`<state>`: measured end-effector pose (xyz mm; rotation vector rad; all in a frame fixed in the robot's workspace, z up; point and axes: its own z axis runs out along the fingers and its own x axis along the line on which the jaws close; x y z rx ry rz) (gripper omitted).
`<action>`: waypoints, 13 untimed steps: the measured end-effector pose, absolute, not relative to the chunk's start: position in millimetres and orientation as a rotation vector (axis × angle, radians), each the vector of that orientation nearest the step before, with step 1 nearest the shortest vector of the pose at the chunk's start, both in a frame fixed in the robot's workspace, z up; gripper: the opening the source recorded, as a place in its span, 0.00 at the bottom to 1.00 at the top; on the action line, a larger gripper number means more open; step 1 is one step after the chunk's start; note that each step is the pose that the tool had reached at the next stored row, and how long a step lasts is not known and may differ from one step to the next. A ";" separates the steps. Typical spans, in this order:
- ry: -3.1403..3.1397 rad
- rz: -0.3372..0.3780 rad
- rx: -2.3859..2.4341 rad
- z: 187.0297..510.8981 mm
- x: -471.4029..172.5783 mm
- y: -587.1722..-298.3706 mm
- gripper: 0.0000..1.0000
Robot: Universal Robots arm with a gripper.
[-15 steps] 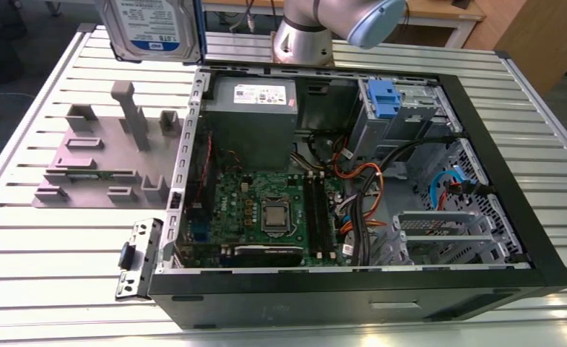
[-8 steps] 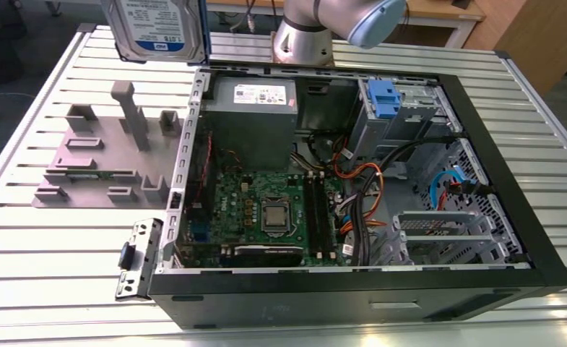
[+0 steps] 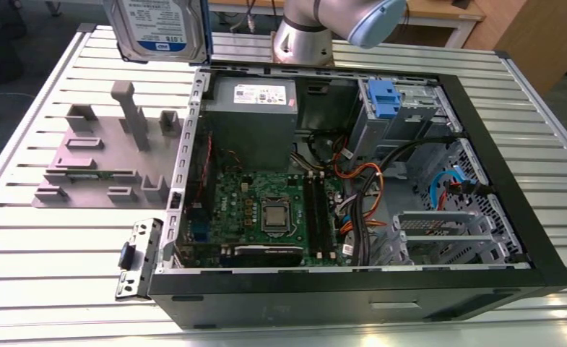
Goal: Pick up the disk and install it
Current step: 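Pick up the disk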
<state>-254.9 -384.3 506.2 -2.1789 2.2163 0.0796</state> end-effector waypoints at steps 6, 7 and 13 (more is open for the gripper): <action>2.216 0.080 -2.179 506.2 -253.6 -384.3 0.36; 2.216 0.080 -2.179 506.2 -253.5 -384.3 0.36; 2.216 0.080 -2.179 506.1 -252.7 -384.3 0.36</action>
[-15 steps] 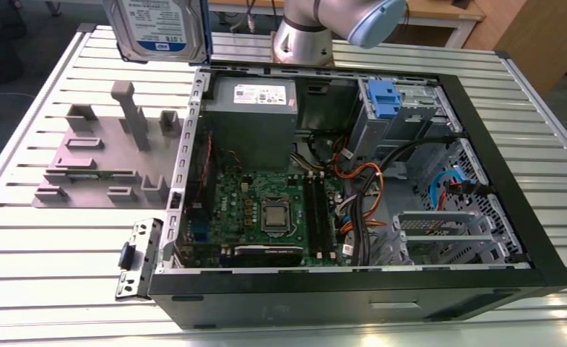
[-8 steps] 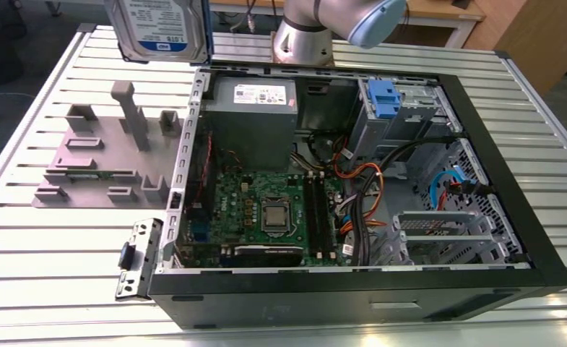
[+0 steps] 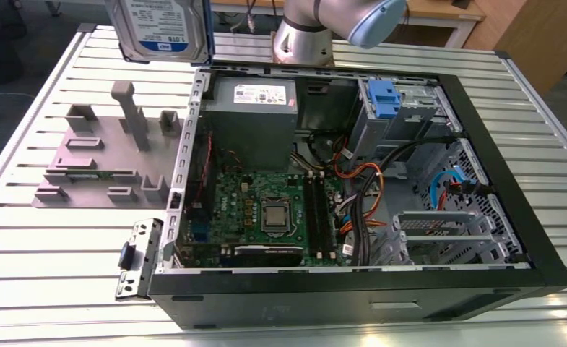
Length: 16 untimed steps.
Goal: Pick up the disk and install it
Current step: 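Pick up the disk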
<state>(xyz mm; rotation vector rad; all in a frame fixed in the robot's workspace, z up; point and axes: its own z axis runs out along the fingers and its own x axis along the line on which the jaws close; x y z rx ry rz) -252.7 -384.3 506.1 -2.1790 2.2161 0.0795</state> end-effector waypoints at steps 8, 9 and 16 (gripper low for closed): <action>2.216 0.080 -2.179 506.0 -251.0 -384.3 0.36; 2.216 0.080 -2.179 506.0 -250.8 -384.3 0.36; 2.216 0.080 -2.179 506.0 -249.0 -384.3 0.36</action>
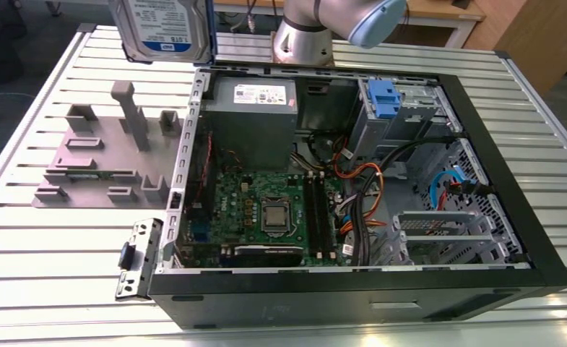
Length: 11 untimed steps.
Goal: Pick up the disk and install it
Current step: 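Pick up the disk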
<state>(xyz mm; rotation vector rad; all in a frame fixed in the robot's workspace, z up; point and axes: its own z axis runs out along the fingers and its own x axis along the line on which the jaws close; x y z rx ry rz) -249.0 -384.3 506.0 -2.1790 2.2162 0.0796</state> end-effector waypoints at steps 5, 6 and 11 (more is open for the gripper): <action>2.216 0.080 -2.179 506.0 -247.8 -384.3 0.36; 2.216 0.079 -2.179 505.9 -247.5 -384.3 0.36; 2.216 0.080 -2.179 505.9 -246.4 -384.3 0.36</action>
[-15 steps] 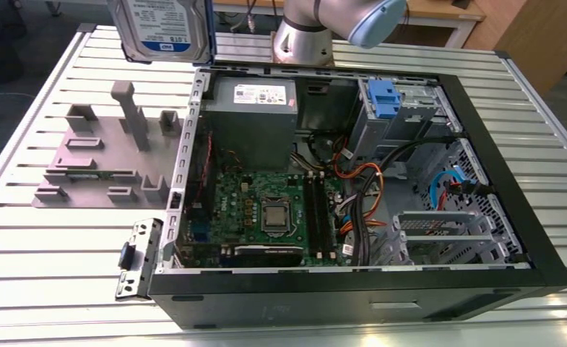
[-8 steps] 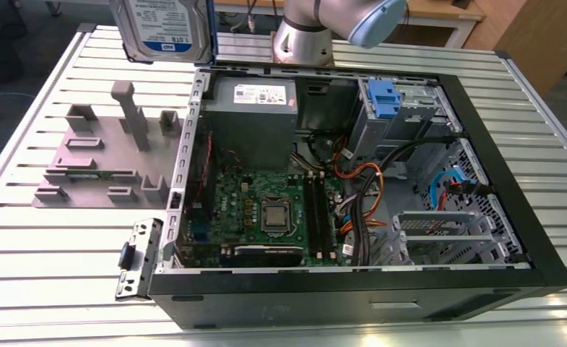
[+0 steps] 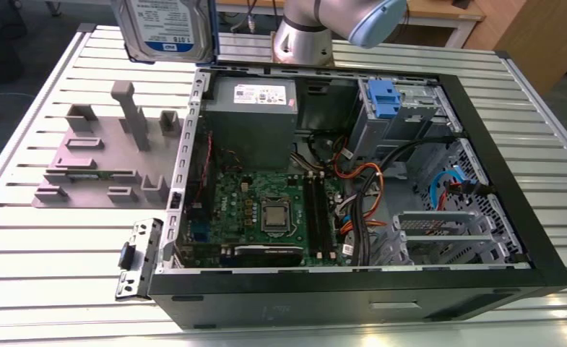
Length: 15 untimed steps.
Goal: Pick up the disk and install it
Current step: 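Pick up the disk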
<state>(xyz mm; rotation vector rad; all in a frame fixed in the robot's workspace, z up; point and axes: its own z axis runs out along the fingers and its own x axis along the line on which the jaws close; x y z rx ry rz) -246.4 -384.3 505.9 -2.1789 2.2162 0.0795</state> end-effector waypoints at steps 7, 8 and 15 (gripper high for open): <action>2.216 0.080 -2.179 505.9 -245.1 -384.3 0.36; 2.216 0.079 -2.179 505.9 -245.0 -384.3 0.36; 2.216 0.080 -2.179 505.9 -243.6 -384.3 0.36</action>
